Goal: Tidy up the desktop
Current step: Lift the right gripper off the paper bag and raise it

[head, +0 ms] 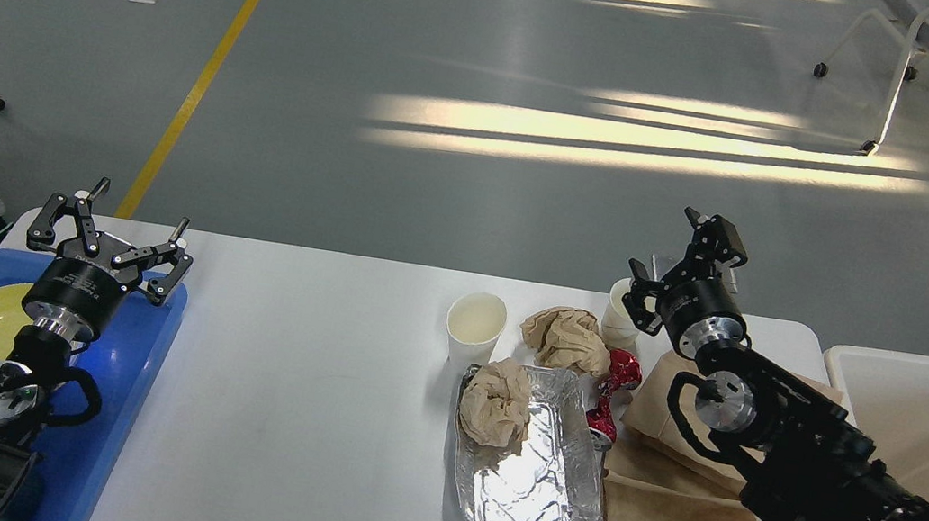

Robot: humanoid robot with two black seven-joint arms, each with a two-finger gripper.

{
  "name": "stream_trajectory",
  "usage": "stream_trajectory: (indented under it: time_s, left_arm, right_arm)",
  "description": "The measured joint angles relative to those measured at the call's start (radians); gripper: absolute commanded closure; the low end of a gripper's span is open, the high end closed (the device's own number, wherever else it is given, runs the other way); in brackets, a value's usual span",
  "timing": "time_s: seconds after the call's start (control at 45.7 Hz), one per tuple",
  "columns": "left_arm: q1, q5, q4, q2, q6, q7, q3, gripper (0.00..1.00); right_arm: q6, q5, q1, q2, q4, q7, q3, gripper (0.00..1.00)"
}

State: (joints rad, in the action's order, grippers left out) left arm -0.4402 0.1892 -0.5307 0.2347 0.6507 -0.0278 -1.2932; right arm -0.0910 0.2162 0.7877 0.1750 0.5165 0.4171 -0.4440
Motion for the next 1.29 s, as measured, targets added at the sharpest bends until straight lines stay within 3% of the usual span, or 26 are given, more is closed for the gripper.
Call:
stream_trajectory:
  time_s: [0.416, 1.292]
  left_arm:
    - [0.000, 0.000, 0.000, 0.000, 0.000, 0.000, 0.000, 0.04]
    - [0.000, 0.001, 0.000, 0.000, 0.001, 0.000, 0.000, 0.04]
  right_arm:
    - [0.005, 0.008, 0.001, 0.024, -0.001, 0.000, -0.135, 0.00]
    - [-0.002, -0.004, 0.008, 0.044, 0.004, 0.005, -0.155, 0.00]
